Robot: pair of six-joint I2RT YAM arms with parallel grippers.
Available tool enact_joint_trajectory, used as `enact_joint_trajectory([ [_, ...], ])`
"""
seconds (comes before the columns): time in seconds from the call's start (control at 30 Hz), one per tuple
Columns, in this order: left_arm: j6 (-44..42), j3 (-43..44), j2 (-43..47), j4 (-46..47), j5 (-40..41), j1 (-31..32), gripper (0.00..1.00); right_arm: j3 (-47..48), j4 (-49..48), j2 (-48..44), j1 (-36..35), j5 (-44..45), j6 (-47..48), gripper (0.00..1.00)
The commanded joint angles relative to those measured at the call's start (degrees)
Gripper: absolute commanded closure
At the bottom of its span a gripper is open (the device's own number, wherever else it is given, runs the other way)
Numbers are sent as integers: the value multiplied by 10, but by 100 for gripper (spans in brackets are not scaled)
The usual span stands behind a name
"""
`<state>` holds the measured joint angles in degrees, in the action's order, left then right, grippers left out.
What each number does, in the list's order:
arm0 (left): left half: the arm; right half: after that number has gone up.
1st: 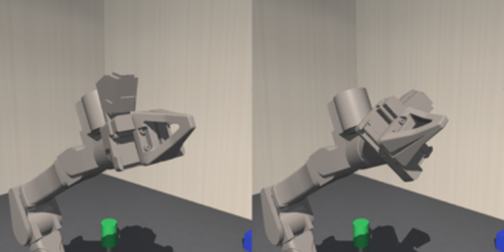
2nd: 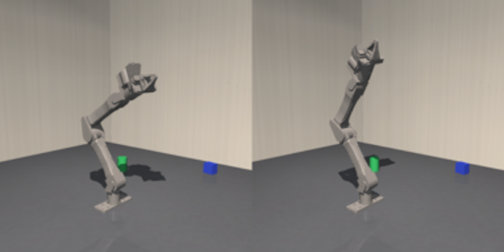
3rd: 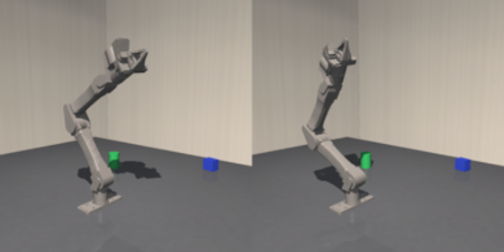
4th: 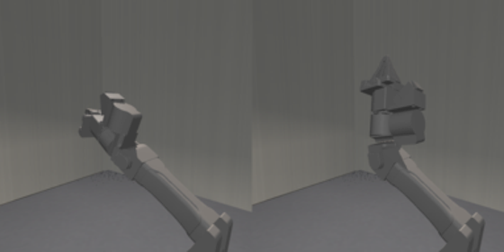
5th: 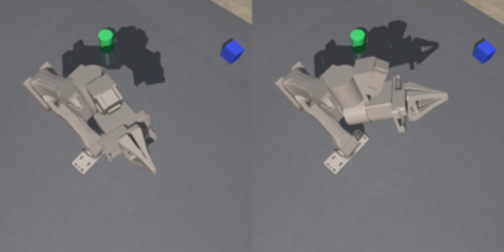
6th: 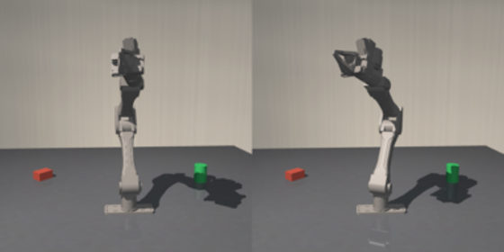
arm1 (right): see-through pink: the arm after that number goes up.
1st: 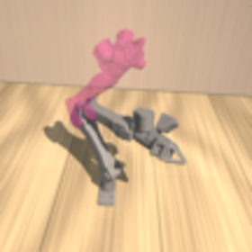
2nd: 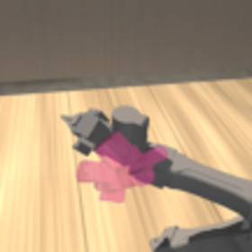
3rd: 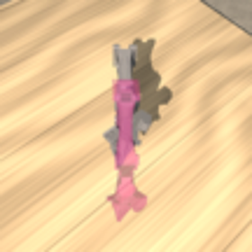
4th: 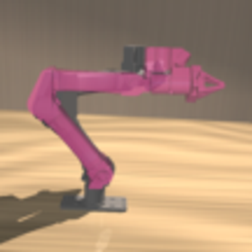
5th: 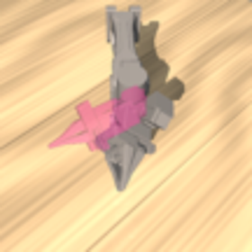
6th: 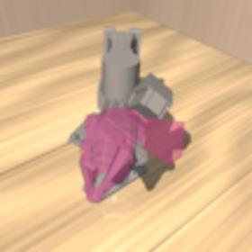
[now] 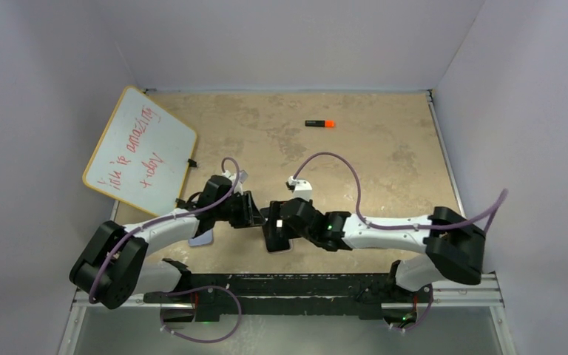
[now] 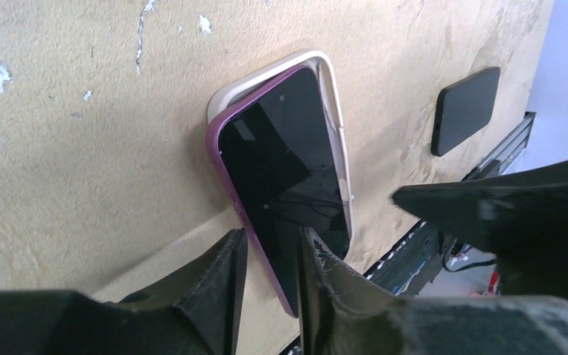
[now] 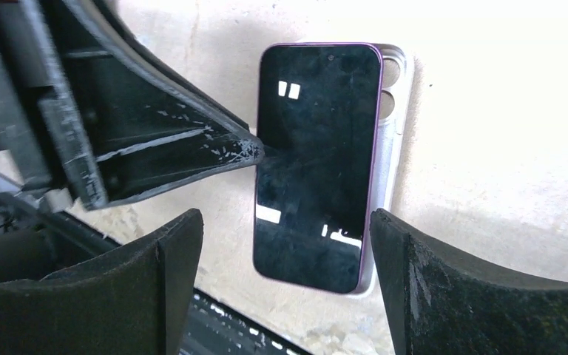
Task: Put the phone into the phone case
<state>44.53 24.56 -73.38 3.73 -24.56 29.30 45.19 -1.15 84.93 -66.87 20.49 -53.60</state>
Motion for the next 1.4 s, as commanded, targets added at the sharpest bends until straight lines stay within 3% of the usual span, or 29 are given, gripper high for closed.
enact_joint_trajectory([
  [0.0,-28,11,24,-30,2,2,66,-30,10,-64,-2,27,36,17],
  [0.2,-21,0,25,-29,1,2,65,-52,-5,-73,14,-4,56,26],
  [0.4,-3,-13,17,6,-12,3,71,-68,-38,-52,36,-36,58,31],
  [0.63,13,-6,0,28,-20,11,76,-112,-122,-25,110,-149,39,37],
  [1.07,17,18,-29,54,-24,33,92,-119,-185,23,114,-199,37,48],
  [1.37,21,50,-76,89,-11,78,93,-141,-244,36,113,-204,10,57],
])
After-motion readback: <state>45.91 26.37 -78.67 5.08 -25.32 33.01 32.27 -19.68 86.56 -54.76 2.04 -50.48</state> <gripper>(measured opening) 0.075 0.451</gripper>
